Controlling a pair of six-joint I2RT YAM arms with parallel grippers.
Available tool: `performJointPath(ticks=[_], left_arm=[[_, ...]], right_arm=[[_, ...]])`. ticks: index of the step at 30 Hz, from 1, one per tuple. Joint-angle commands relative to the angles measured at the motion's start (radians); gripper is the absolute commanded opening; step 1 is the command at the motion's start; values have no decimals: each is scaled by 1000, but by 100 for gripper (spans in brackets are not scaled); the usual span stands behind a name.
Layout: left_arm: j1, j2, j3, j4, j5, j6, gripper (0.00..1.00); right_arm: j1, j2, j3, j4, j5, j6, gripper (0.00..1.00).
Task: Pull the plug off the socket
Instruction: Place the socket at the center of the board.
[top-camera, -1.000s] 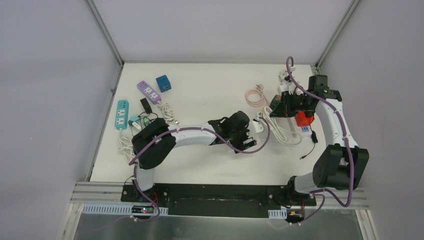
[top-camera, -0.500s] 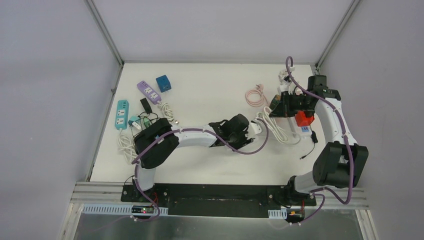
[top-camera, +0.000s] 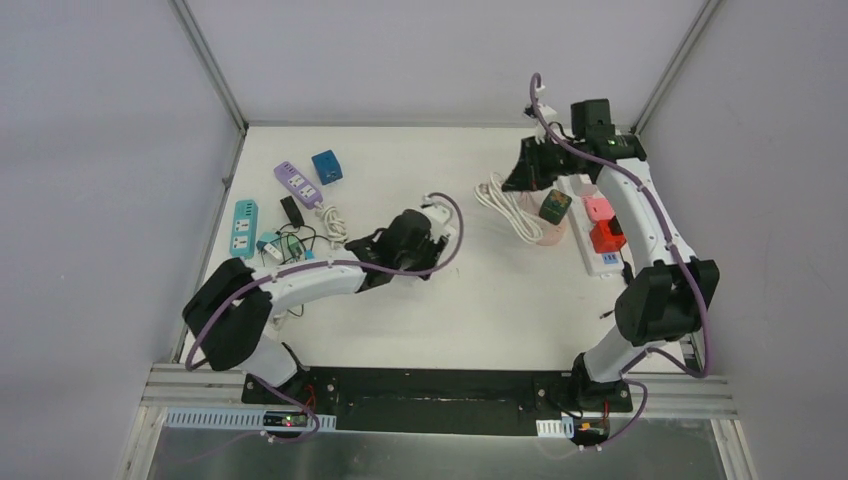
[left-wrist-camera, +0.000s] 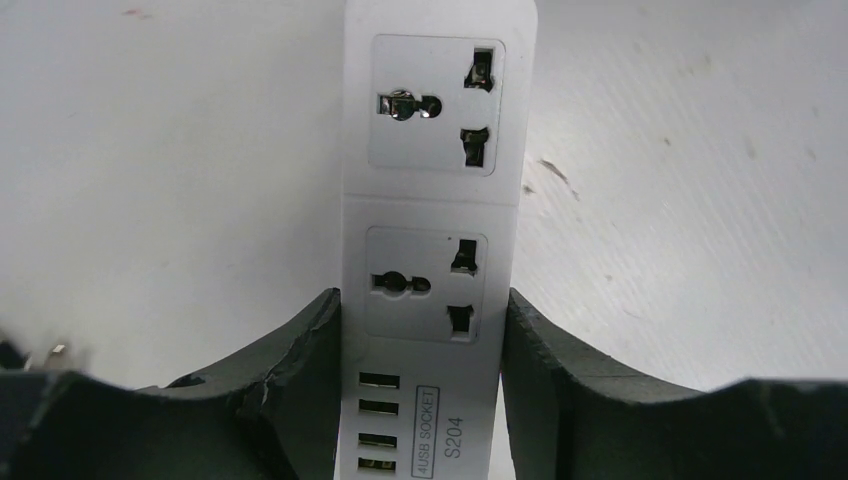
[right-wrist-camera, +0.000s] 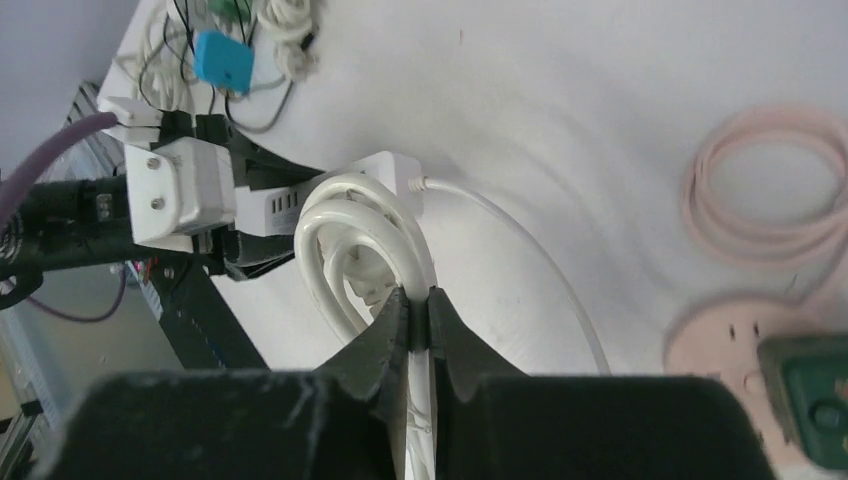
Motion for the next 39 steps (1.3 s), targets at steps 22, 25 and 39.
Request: performJointPath(ticks=[22,25,39], left_arm=[[302,-24,79,-144,-315,-688,0],[313,23,114,-150,-321,-701,0],[362,125,149,-185,-316,-740,0]], right_arm=[[490,964,1042,777,812,666,0],[504,1036,1091,798,828,673,3],[507,975,963,791,650,453,94]])
